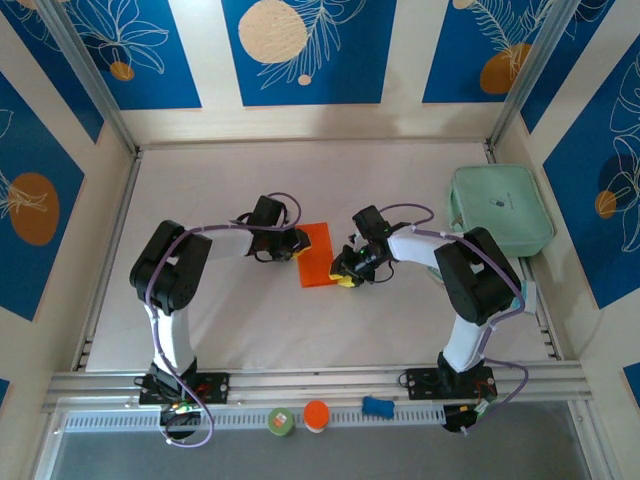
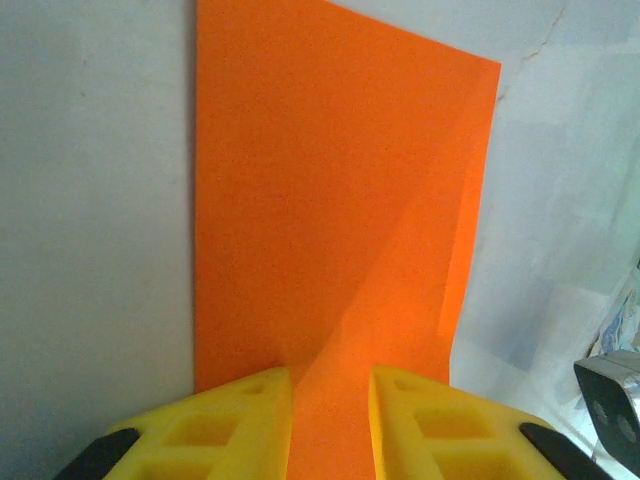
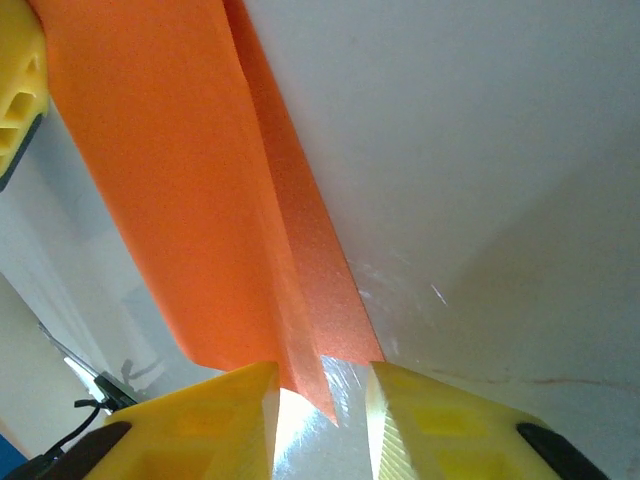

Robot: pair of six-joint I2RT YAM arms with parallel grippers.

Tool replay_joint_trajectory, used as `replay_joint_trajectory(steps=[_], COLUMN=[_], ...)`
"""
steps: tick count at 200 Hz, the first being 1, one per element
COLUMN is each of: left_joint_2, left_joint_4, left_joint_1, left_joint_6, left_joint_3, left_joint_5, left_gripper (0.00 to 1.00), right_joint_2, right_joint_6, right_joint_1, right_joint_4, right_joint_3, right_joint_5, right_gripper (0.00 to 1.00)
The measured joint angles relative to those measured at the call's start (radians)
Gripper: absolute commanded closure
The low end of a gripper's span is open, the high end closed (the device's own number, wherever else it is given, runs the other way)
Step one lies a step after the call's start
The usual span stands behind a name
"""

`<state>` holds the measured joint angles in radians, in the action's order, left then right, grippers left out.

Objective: Fold a paper plane with a square sheet of paper (pick it up from the middle)
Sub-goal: Fold the triangle a second time at the center of the table.

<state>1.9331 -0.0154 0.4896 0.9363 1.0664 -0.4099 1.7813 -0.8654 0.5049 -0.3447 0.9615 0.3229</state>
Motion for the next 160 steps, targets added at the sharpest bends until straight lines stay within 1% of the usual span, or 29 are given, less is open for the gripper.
replay_joint_trajectory(steps=[55,102,132,144,160], left_joint_2=[0.0,0.0,0.0,0.0,-0.004], left_joint_4=[-0.006,-0.008,-0.009,-0.009,-0.016], left_joint_1=[0.0,0.0,0.0,0.0,0.0], left_joint_6=[0.002,0.002,0.002,0.002,-0.015], left_joint_3=[-0.004,-0.005,-0.006,-0.006,-0.006], left_joint_5=[0.0,-0.001,-0.001,-0.002,-0.013], left_gripper=[0.72,0.72,0.72,0.69,0.63], right_joint_2=[0.004,0.004,0.004,0.004,0.002], right_joint_6=[-0.003,-0.004,-0.007,-0.008,-0.002], right_joint_1=[0.0,0.0,0.0,0.0,0.0], right_joint_4=[0.013,0.012,0.012,0.011,0.01], right_joint_3=[0.002,0.006,0.006,0.006,0.006], right_joint_5=[-0.003,-0.027,-0.029,-0.034,-0.043], right_gripper=[0.84,0.86,0.94,0.99,1.0])
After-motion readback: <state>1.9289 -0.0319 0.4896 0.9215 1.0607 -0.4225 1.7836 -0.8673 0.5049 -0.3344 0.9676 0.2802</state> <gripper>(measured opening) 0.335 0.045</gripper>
